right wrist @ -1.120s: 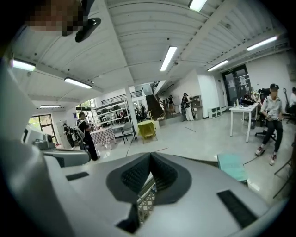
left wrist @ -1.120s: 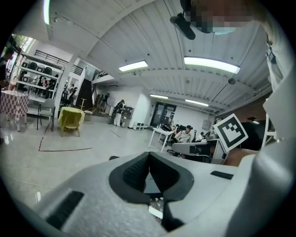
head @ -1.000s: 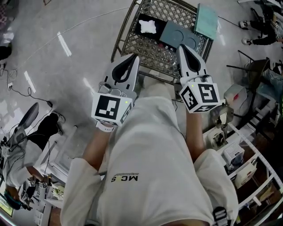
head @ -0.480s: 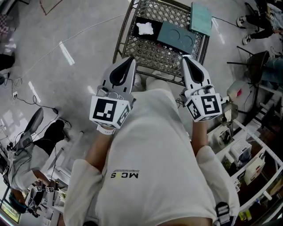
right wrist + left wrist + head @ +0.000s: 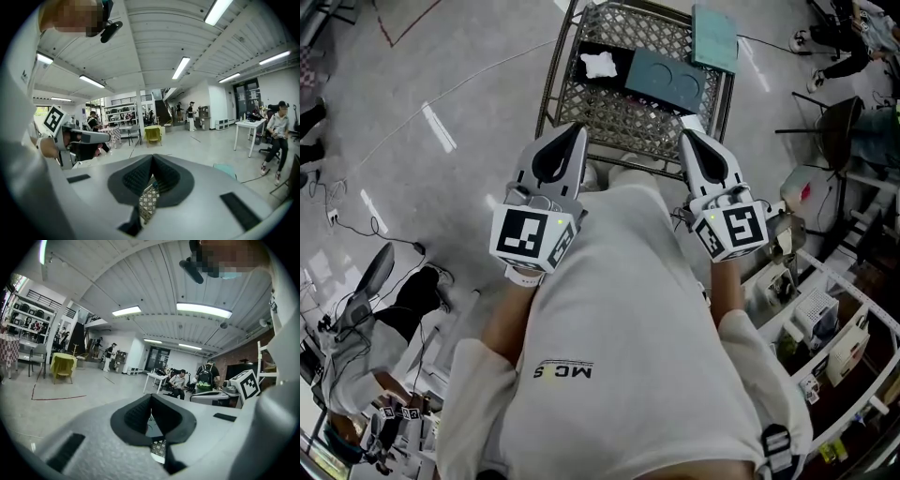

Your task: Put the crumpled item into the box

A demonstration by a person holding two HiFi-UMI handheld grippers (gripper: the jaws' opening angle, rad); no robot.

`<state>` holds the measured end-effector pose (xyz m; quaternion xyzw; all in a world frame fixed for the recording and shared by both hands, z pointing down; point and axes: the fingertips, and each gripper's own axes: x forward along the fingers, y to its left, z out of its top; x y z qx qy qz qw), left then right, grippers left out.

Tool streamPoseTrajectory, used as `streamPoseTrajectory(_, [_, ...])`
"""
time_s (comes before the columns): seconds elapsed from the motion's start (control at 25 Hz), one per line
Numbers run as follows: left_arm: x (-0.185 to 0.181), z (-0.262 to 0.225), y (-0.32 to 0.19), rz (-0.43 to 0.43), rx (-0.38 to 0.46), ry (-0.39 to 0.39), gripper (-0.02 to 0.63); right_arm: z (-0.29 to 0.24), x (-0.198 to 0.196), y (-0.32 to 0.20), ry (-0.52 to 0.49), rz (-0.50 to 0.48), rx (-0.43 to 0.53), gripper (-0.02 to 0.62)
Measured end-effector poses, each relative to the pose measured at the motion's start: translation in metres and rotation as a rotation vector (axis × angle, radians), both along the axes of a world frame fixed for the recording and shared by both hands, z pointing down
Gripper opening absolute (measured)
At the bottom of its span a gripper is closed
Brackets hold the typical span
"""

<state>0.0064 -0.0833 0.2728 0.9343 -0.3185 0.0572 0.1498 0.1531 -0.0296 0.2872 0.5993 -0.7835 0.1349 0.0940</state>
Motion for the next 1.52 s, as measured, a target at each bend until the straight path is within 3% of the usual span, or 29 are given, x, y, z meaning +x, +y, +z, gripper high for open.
streamPoseTrajectory(1.52, [0.0, 0.005, 0.024, 0.022, -0.043, 0.006, 0.025, -0.002, -0.01, 0.021, -0.006, 0.038, 0.008, 0.016])
